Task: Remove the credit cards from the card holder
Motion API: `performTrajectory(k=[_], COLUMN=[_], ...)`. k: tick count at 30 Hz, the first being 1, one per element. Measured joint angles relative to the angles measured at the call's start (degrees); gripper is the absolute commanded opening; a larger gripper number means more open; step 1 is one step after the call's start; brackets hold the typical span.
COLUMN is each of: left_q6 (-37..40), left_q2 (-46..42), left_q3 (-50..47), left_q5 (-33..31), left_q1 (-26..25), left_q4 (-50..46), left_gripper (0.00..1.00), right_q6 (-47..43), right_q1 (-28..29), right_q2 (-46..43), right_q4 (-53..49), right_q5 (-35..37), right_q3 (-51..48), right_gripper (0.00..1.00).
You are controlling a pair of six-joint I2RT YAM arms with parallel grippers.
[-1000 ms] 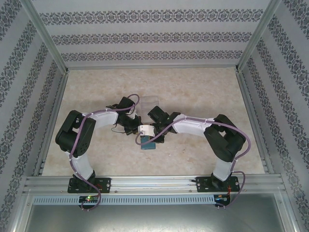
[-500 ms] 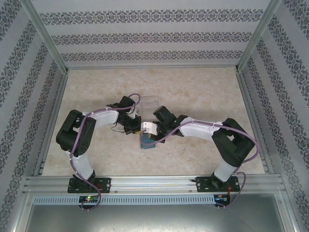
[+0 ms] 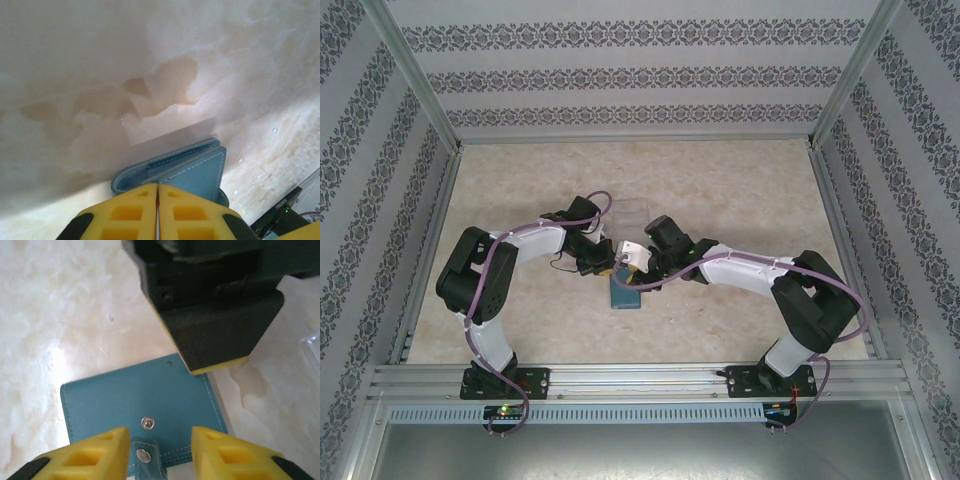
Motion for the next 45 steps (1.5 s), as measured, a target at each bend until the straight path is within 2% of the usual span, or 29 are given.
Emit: performTrajectory(k=[5,8,12,21,31,37,45], left_q6=[0.63,1.14,1.95,2.14,3.96,5.14,5.38], left_q2=[-3.39,-6.14,-9.14,-12.46,-12.48,-12.48,-12.46], left_q3=[1.27,2.21,2.23,-2.03,-2.86,-2.86,-2.86], left_q5=[-1.55,-4.15,-7.82,-12.09,-12.92,-13.35,-13.35], left_q1=[0.00,0.02,0.28,2.54,4.09,4.13,4.13], left_q4=[-0.92,-1.84,-2.97,-3.08,-3.23,-4.00,-4.74], left_gripper=[0.15,0.21,0.26,0.27,0.30,0.32,0.32], right_q6=[13.53,24.22,38.05,57.35,65.00,65.85,66.71], right_q1=[0.09,0.13,1.01,3.41,6.16,6.60,6.60], right_q2=[-1.38,-1.68,-1.68,3.37,13.38,15.87,16.24], right_q4=[-0.33,-1.70,-7.08,-18.12,-28.46,-32.09,-34.51], right_q5=[4.13,7.30,11.13,14.36,17.62,17.84,18.21], right_q3=[0.09,0.28,2.82,11.19,23.04,24.20,24.09], right_gripper=[0.42,0.42,0.43,0.52,0.64,0.63,0.55])
